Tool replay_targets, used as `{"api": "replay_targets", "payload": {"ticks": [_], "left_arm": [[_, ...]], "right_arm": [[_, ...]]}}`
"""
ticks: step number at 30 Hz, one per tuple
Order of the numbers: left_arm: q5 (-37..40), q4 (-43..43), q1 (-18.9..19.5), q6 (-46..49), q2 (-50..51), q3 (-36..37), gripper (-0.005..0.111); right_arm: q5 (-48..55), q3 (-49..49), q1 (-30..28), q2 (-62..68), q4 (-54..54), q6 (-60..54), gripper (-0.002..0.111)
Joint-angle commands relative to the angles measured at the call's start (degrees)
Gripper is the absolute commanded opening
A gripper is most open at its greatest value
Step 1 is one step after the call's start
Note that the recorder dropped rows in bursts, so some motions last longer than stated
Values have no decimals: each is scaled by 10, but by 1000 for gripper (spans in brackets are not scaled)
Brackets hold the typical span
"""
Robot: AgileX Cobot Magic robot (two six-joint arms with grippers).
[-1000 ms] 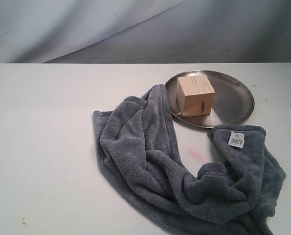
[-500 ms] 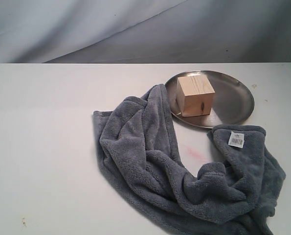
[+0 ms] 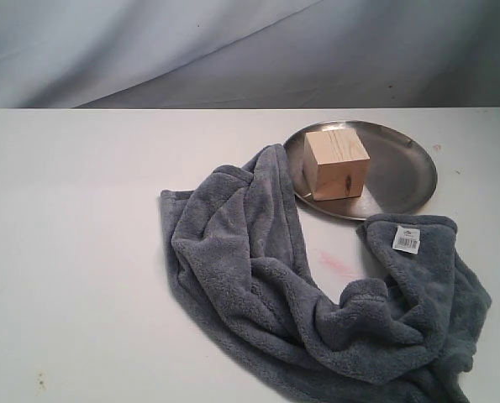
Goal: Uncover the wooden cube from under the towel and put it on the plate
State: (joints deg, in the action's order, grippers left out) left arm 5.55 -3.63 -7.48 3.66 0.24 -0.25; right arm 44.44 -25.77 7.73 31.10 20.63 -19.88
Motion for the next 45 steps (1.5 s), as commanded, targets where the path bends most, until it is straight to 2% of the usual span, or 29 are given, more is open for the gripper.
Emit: {"api": "replay_targets", "payload": {"ticks": [1, 7, 13, 17, 29, 32, 37, 45], "left_arm": [[-6, -1, 1, -1, -2, 3, 0], [-6, -1, 1, -1, -2, 3, 0], [-6, -1, 1, -1, -2, 3, 0], [-6, -1, 1, -1, -2, 3, 0], [-6, -1, 1, -1, -2, 3, 0], [-6, -1, 1, -1, -2, 3, 0], [-6, -1, 1, -1, -2, 3, 0], [-6, -1, 1, -1, -2, 3, 0]], "right_arm": [[-25, 1, -3, 39, -2, -7, 0], [-156, 35, -3, 37, -50, -7, 0], [-315, 109, -3, -65, -64, 25, 0], [-334, 138, -3, -123, -96, 28, 0], [-378, 186, -3, -200, -202, 204, 0], [-393, 215, -3, -216, -202, 211, 0], [-488, 258, -3, -231, -217, 206, 0], [-463, 258, -3, -233, -267, 173, 0]]}}
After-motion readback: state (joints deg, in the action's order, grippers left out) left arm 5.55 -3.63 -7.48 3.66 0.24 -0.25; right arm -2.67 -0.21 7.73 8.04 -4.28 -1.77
